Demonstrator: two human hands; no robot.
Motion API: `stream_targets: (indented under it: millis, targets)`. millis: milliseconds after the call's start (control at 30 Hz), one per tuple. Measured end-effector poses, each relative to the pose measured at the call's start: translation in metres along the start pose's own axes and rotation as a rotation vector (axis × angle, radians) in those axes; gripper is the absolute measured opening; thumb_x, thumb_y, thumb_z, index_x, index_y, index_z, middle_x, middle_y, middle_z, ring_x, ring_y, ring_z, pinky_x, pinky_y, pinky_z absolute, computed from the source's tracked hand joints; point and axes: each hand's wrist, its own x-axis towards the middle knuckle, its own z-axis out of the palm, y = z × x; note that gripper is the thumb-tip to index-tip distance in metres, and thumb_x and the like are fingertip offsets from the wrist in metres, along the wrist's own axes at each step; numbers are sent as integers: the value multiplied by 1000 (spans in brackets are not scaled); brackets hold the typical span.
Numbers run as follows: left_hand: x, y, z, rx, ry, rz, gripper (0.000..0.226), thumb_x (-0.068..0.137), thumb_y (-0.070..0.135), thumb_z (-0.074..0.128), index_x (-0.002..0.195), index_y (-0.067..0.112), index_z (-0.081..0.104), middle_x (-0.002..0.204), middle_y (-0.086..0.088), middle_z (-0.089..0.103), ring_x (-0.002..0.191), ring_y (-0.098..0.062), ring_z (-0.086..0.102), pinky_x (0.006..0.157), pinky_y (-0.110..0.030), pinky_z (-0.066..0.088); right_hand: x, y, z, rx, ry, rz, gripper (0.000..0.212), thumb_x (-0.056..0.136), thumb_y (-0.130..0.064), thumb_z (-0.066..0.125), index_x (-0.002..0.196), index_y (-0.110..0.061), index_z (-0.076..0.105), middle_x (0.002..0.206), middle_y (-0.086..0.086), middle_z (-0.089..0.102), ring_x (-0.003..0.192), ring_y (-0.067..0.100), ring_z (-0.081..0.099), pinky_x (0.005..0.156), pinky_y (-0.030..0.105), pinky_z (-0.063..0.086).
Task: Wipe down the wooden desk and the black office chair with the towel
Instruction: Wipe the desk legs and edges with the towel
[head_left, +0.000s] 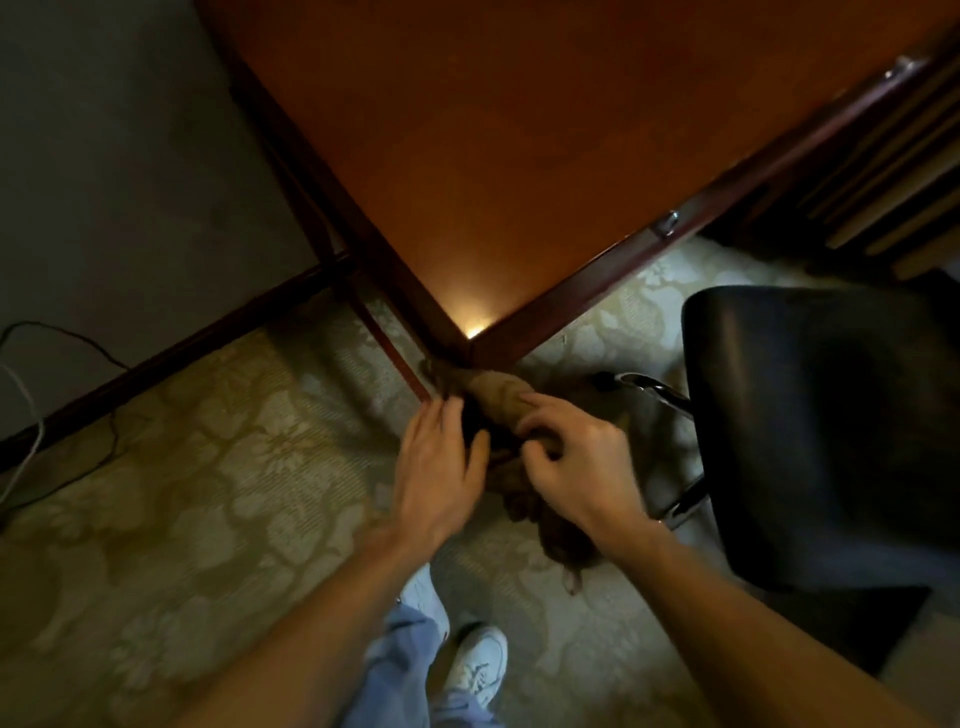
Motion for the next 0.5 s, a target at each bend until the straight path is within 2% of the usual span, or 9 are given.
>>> stream_targets:
  millis: [67,133,200,267,333,400,433,467,500]
  targets:
    - [-22,19,6,-72,-83,92,50,104,44,39,145,18,52,144,-5,58,136,-2,41,121,-40,31,-6,22,-7,156,175,282,17,86,-16,68,93,-30,76,110,-18,71,96,0,66,89,27,55]
    - [-35,37,5,-196,-150,130,54,101,57,32,143,30,53,142,10,58,128,21,32,116,-34,35,-8,41,-15,445,279,608,20,90,-16,66,95,-33,75,101,-15,72,95,3,67,86,27,54]
    - [-29,52,-4,-339,-131,63,54,99,63,29,137,35,55,134,19,61,125,12,47,106,-36,47,-14,54,-22,825,294,888,21,96,-17,62,108,-30,72,112,0,69,103,17,67,83,32,55]
    - [-12,66,-20,-386,-85,67,52,99,60,31,134,31,58,125,14,66,115,-2,61,95,-42,55,-22,56,-24,1143,307,1066,23,97,-22,60,119,-24,68,118,10,68,104,26,68,80,38,57]
    - [9,80,-40,-295,-34,256,45,103,47,35,129,22,63,119,6,69,108,-7,65,88,-40,57,-28,50,-24,1412,303,1120,25,96,-28,58,116,-15,66,105,12,72,85,24,72,70,36,57]
    - [33,94,-63,-167,52,520,39,105,33,39,120,12,69,114,-1,70,103,-10,65,86,-34,55,-23,38,-23,1640,288,1048,28,95,-27,52,92,-10,74,79,9,72,62,19,69,55,29,56]
    - [47,102,-75,-122,96,630,38,106,28,40,115,7,70,111,-4,70,102,-13,65,87,-30,54,-16,29,-22,1714,306,1017,35,94,-26,50,77,-9,76,71,8,70,56,19,67,51,27,55]
    - [62,109,-86,-87,134,713,37,106,24,40,111,5,71,109,-7,70,100,-15,65,87,-26,51,-5,20,-19,1786,329,987,37,93,-28,51,74,-8,76,70,9,69,57,21,67,53,28,56]
    - [77,116,-97,-66,181,758,37,106,22,40,109,3,71,107,-8,71,100,-15,65,88,-22,48,7,10,-14,1848,338,963,35,92,-30,52,81,-7,76,74,11,69,61,24,67,59,29,56]
